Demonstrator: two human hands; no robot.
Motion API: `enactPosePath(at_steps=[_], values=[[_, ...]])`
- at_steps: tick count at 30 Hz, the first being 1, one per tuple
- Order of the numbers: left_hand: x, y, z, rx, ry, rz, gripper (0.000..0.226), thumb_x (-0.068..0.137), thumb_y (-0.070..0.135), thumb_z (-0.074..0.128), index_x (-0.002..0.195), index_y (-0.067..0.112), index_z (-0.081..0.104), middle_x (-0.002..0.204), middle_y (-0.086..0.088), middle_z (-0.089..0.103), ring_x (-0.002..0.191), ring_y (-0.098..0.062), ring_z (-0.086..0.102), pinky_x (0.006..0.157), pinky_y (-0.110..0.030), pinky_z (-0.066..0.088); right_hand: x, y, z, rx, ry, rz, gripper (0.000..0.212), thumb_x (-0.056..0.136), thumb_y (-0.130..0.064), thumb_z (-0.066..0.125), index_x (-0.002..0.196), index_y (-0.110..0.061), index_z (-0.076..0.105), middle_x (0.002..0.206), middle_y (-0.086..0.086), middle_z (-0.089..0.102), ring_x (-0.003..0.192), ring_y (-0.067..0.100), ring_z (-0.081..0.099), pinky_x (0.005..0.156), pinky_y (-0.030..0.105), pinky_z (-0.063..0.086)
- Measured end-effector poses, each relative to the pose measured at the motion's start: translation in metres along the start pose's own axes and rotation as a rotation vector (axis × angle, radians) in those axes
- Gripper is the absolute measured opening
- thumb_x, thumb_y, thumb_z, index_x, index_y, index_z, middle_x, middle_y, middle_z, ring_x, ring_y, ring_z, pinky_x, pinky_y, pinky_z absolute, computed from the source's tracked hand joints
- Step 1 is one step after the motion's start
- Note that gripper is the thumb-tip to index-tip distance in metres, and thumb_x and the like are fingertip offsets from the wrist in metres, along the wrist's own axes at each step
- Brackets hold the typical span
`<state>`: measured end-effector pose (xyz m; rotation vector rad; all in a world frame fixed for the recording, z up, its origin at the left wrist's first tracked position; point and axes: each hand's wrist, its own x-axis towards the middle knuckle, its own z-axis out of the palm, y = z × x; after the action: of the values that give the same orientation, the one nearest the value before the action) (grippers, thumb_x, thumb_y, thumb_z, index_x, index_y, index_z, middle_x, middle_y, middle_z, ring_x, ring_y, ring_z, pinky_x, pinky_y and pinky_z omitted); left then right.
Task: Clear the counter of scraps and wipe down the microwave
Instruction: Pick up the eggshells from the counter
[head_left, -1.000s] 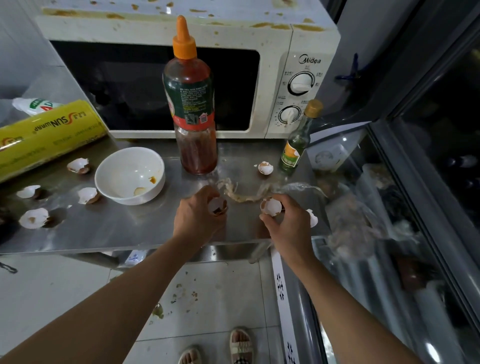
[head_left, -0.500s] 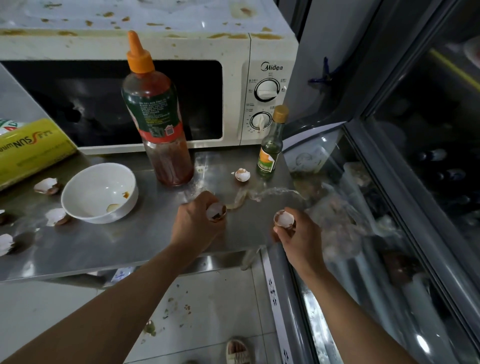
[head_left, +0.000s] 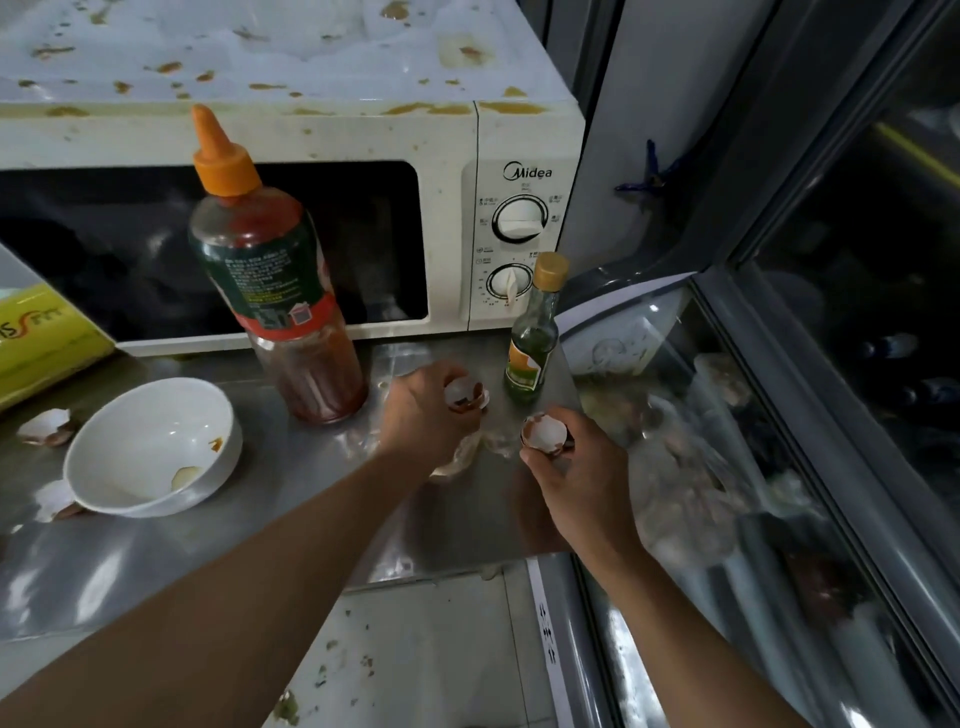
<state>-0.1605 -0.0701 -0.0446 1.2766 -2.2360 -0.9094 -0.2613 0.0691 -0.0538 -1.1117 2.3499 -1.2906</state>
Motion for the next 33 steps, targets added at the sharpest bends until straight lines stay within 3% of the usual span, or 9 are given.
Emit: enactPosePath(at_steps=[3, 8, 19, 23, 28, 33], values=[[0.014, 0.002, 0.011, 0.016, 0.002, 0.006, 0.038, 0.068, 0.029, 0.078, 0.103, 0.029, 0.065, 0.096, 0.006, 0.069, 0.081, -0.009, 0.060, 0.068, -0.020, 0.044, 0.006, 0.004, 0.001, -0.001, 0.005, -0.018, 0.036, 0.077, -0.016, 0.074, 0.112, -0.013, 0.063, 0.100, 0.000, 0.068, 0.088, 0.011, 0.063, 0.080, 0.026, 0.053], [0.021, -0.003, 0.023, 0.142, -0.011, 0.010, 0.040, 0.067, 0.037, 0.073, 0.106, 0.036, 0.063, 0.105, 0.001, 0.064, 0.091, -0.020, 0.062, 0.074, -0.035, 0.053, 0.013, 0.012, 0.007, 0.030, -0.007, -0.005, 0.037, 0.077, -0.017, 0.074, 0.112, -0.016, 0.063, 0.100, -0.001, 0.069, 0.090, 0.011, 0.064, 0.081, 0.033, 0.054], [0.020, -0.016, 0.026, 0.228, -0.087, -0.018, 0.048, 0.071, 0.042, 0.075, 0.114, 0.032, 0.059, 0.107, -0.005, 0.067, 0.097, -0.026, 0.061, 0.078, -0.033, 0.050, 0.016, 0.018, 0.009, 0.041, -0.025, -0.001, 0.041, 0.075, -0.019, 0.077, 0.113, -0.013, 0.063, 0.101, 0.001, 0.069, 0.091, 0.013, 0.065, 0.080, 0.035, 0.054], [0.020, -0.013, 0.026, 0.223, -0.096, -0.034, 0.062, 0.067, 0.050, 0.075, 0.124, 0.034, 0.053, 0.116, -0.002, 0.063, 0.104, -0.023, 0.059, 0.081, -0.032, 0.048, 0.014, 0.019, 0.010, 0.027, -0.023, 0.002, 0.041, 0.074, -0.019, 0.077, 0.112, -0.014, 0.063, 0.100, 0.001, 0.069, 0.090, 0.014, 0.065, 0.079, 0.037, 0.054], [0.019, -0.010, 0.025, 0.215, -0.102, 0.038, 0.065, 0.069, 0.045, 0.076, 0.128, 0.031, 0.053, 0.124, 0.003, 0.059, 0.112, -0.019, 0.055, 0.082, -0.031, 0.045, 0.012, 0.017, 0.012, 0.022, -0.026, -0.004, 0.041, 0.074, -0.018, 0.076, 0.113, -0.016, 0.062, 0.100, -0.001, 0.068, 0.090, 0.012, 0.064, 0.080, 0.035, 0.054], [0.020, -0.005, 0.026, 0.190, -0.137, 0.068, 0.060, 0.067, 0.038, 0.079, 0.123, 0.031, 0.057, 0.121, 0.006, 0.058, 0.106, -0.016, 0.056, 0.075, -0.026, 0.040, 0.009, 0.014, 0.010, 0.036, -0.019, 0.001, 0.038, 0.075, -0.014, 0.076, 0.111, -0.016, 0.064, 0.098, -0.003, 0.068, 0.088, 0.008, 0.063, 0.079, 0.030, 0.054]])
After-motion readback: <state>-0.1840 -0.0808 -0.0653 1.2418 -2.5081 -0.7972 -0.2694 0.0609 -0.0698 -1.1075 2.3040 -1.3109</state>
